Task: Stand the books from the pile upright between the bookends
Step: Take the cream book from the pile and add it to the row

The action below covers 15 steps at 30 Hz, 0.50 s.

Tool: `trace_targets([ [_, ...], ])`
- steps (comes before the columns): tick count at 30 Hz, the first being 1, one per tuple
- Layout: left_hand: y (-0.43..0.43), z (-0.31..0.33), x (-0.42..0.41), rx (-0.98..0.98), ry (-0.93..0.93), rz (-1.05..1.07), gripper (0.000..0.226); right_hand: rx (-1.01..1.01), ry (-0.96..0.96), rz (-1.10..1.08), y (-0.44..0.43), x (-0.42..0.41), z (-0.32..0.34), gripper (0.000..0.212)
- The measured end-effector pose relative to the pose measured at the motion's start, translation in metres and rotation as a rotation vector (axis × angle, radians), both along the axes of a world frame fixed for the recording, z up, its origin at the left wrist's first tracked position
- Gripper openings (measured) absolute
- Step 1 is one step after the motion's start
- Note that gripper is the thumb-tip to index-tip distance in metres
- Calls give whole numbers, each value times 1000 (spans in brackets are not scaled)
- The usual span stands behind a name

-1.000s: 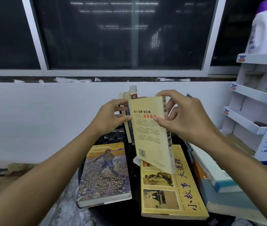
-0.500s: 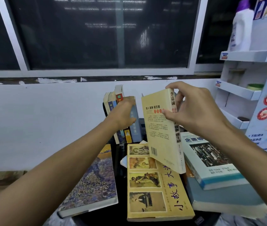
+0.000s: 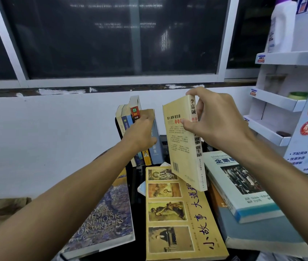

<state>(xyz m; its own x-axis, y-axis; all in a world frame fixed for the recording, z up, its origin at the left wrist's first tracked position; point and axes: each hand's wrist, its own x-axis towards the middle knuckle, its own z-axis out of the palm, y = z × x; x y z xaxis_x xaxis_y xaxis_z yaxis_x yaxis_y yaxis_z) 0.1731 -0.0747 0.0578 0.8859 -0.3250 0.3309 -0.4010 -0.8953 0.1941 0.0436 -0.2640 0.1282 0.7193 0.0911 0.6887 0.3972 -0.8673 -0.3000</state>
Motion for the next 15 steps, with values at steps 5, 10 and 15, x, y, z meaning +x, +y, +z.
trace_targets([
  [5,4,-4,2,-17,2,-10,68,-14,1,19,9,12,4,53],
  [10,8,-6,2,-41,-14,-21,69,-28,-14,15,19,28,10,50],
  [15,9,-6,-1,-58,-16,-22,72,-42,-18,-32,27,51,5,51],
])
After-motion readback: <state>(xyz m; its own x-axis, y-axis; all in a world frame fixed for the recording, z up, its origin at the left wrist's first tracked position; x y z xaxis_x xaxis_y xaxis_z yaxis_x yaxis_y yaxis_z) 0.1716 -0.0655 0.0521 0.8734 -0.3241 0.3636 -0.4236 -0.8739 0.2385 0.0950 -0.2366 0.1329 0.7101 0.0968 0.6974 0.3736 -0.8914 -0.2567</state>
